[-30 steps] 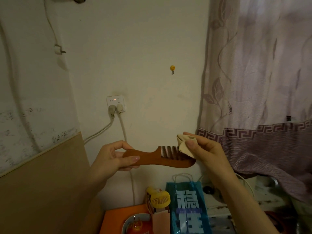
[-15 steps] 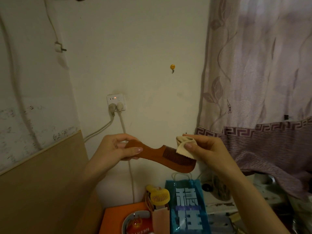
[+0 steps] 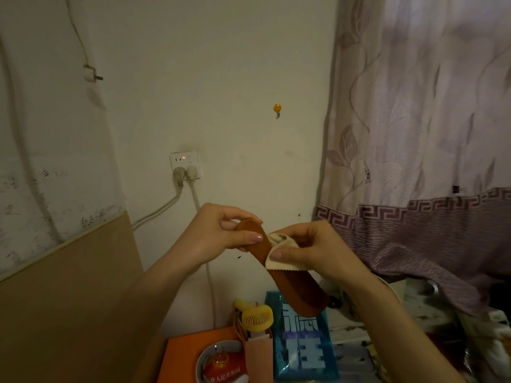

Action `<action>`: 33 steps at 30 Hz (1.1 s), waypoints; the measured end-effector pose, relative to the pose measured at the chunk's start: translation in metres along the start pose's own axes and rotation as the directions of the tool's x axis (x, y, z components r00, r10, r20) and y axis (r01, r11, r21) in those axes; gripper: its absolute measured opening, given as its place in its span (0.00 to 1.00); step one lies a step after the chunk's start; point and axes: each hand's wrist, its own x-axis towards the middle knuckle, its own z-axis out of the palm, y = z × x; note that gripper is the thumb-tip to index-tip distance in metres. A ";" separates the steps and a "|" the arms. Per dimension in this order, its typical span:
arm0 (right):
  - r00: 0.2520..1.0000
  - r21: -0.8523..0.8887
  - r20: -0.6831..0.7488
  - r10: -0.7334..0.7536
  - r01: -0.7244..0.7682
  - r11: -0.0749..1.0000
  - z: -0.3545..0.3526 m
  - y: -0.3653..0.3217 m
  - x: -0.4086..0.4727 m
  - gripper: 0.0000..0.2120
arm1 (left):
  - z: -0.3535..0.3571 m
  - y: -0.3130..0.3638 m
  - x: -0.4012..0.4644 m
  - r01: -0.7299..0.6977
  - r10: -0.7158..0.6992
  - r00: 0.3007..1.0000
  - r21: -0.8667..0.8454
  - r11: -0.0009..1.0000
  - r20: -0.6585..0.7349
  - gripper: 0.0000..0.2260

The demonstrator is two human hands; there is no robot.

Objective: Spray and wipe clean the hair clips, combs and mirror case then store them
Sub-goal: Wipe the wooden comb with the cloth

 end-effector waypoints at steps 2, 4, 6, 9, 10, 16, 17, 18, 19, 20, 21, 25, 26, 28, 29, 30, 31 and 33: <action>1.000 0.023 -0.003 0.018 -0.018 1.000 0.003 0.000 -0.002 0.11 | 0.002 0.001 0.001 -0.014 0.013 1.000 -0.018 1.000 -0.024 0.13; 0.998 0.067 -0.035 0.046 -0.044 0.997 0.005 0.002 -0.005 0.10 | 0.005 0.000 0.001 -0.022 0.018 0.997 -0.053 0.998 -0.076 0.13; 0.995 0.127 -0.073 0.068 -0.058 0.990 0.008 0.006 -0.007 0.09 | 0.009 -0.002 0.001 -0.024 0.013 0.991 -0.081 0.996 -0.129 0.10; 0.988 0.221 -0.133 0.082 -0.051 0.974 0.012 0.012 -0.010 0.10 | 0.014 -0.006 -0.003 -0.023 0.000 0.987 -0.144 0.989 -0.160 0.10; 0.984 0.256 -0.155 0.085 -0.043 0.966 0.014 0.014 -0.010 0.12 | 0.016 -0.007 -0.005 -0.014 -0.013 0.987 -0.169 0.985 -0.158 0.13; 0.933 0.512 -0.334 0.135 0.059 0.857 0.027 0.022 -0.012 0.14 | 0.035 -0.023 -0.019 0.062 -0.083 0.992 -0.213 0.975 -0.091 0.24; 0.919 0.547 -0.362 0.154 0.076 0.834 0.029 0.023 -0.012 0.13 | 0.039 -0.027 -0.023 0.075 -0.091 0.994 -0.215 0.974 -0.065 0.24; 0.905 0.566 -0.389 0.171 0.088 0.820 0.031 0.023 -0.012 0.12 | 0.043 -0.031 -0.026 0.086 -0.096 0.995 -0.212 0.974 -0.040 0.25; 0.891 0.568 -0.414 0.184 0.095 0.817 0.033 0.024 -0.012 0.10 | 0.047 -0.034 -0.030 0.092 -0.098 0.995 -0.209 0.974 -0.020 0.25; 0.879 0.560 -0.437 0.192 0.099 0.822 0.034 0.024 -0.012 0.09 | 0.050 -0.036 -0.032 0.092 -0.096 0.995 -0.209 0.974 -0.009 0.25; 0.867 0.551 -0.457 0.198 0.102 0.828 0.035 0.025 -0.012 0.09 | 0.053 -0.038 -0.034 0.088 -0.092 0.996 -0.209 0.974 -0.008 0.24; 0.837 0.516 -0.508 0.205 0.105 0.850 0.036 0.024 -0.015 0.12 | 0.058 -0.042 -0.035 0.061 -0.070 0.996 -0.175 0.983 -0.047 0.21; 0.829 0.501 -0.521 0.201 0.106 0.859 0.036 0.024 -0.016 0.13 | 0.057 -0.043 -0.035 0.058 -0.066 0.997 -0.159 0.986 -0.048 0.21; 0.815 0.469 -0.549 0.187 0.116 0.875 0.033 0.023 -0.017 0.15 | 0.056 -0.045 -0.035 0.056 -0.061 0.998 -0.140 0.989 -0.029 0.21; 0.811 0.458 -0.558 0.179 0.121 0.881 0.032 0.022 -0.017 0.15 | 0.055 -0.045 -0.035 0.057 -0.059 0.998 -0.122 0.991 -0.013 0.21; 0.809 0.452 -0.562 0.173 0.125 0.883 0.031 0.022 -0.017 0.15 | 0.054 -0.045 -0.035 0.058 -0.058 0.998 -0.097 0.994 0.004 0.21; 0.806 0.449 -0.567 0.169 0.131 0.884 0.030 0.021 -0.018 0.15 | 0.053 -0.046 -0.035 0.056 -0.055 0.998 -0.070 0.996 0.021 0.21; 0.795 0.438 -0.584 0.163 0.139 0.888 0.028 0.021 -0.018 0.14 | 0.050 -0.045 -0.035 0.039 -0.037 0.998 -0.032 0.999 0.057 0.20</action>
